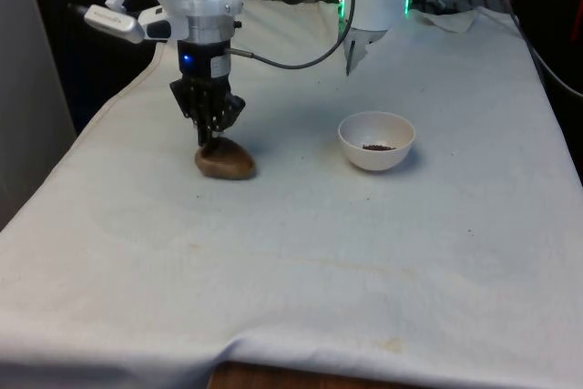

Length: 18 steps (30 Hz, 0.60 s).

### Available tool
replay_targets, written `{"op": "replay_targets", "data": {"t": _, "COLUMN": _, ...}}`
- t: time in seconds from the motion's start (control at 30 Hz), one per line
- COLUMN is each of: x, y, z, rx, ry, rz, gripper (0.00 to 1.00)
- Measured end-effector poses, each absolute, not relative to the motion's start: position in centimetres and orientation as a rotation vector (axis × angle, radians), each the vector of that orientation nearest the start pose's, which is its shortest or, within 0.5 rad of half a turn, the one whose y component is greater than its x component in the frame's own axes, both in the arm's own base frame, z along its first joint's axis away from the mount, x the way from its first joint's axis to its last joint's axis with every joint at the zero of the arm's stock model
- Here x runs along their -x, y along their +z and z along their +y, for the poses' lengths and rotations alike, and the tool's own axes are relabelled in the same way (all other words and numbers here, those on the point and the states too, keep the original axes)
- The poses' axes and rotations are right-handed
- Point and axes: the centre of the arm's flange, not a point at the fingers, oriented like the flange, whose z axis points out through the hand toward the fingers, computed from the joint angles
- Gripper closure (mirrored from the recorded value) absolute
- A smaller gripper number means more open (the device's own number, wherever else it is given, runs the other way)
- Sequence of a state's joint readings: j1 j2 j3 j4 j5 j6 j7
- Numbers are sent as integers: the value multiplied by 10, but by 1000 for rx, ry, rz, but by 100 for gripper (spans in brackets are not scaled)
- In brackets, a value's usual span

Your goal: Pour the coffee beans from the cup into the bowl.

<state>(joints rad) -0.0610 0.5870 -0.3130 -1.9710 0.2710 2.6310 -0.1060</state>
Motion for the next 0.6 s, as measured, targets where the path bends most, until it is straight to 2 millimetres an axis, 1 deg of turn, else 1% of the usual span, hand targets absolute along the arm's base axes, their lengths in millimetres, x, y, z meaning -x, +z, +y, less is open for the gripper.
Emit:
{"op": "replay_targets", "data": {"t": 0.03, "x": -580, "y": 192, "z": -228, "rx": 3110, "ry": -169, "rz": 694, "gripper": 87}}
{"op": "replay_targets", "data": {"t": 0.07, "x": -580, "y": 192, "z": -228, "rx": 3110, "ry": -169, "rz": 694, "gripper": 79}}
{"op": "replay_targets", "data": {"t": 0.1, "x": -580, "y": 192, "z": -228, "rx": 3110, "ry": -170, "rz": 695, "gripper": 79}}
{"op": "replay_targets", "data": {"t": 0.13, "x": -580, "y": 192, "z": -228, "rx": 3110, "ry": -170, "rz": 695, "gripper": 74}}
{"op": "replay_targets", "data": {"t": 0.17, "x": -580, "y": 192, "z": -228, "rx": 3110, "ry": -170, "rz": 695, "gripper": 63}}
{"op": "replay_targets", "data": {"t": 0.43, "x": -580, "y": 192, "z": -229, "rx": 3110, "ry": -170, "rz": 696, "gripper": 22}}
{"op": "replay_targets", "data": {"t": 0.47, "x": -580, "y": 192, "z": -229, "rx": 3110, "ry": -170, "rz": 696, "gripper": 22}}
{"op": "replay_targets", "data": {"t": 0.5, "x": -580, "y": 192, "z": -229, "rx": 3110, "ry": -170, "rz": 696, "gripper": 12}}
{"op": "replay_targets", "data": {"t": 0.53, "x": -580, "y": 192, "z": -229, "rx": 3109, "ry": -170, "rz": 697, "gripper": 7}}
{"op": "replay_targets", "data": {"t": 0.57, "x": -580, "y": 193, "z": -230, "rx": 3109, "ry": -174, "rz": 698, "gripper": 2}}
{"op": "replay_targets", "data": {"t": 0.6, "x": -581, "y": 196, "z": -230, "rx": 3109, "ry": -180, "rz": 699, "gripper": 0}}
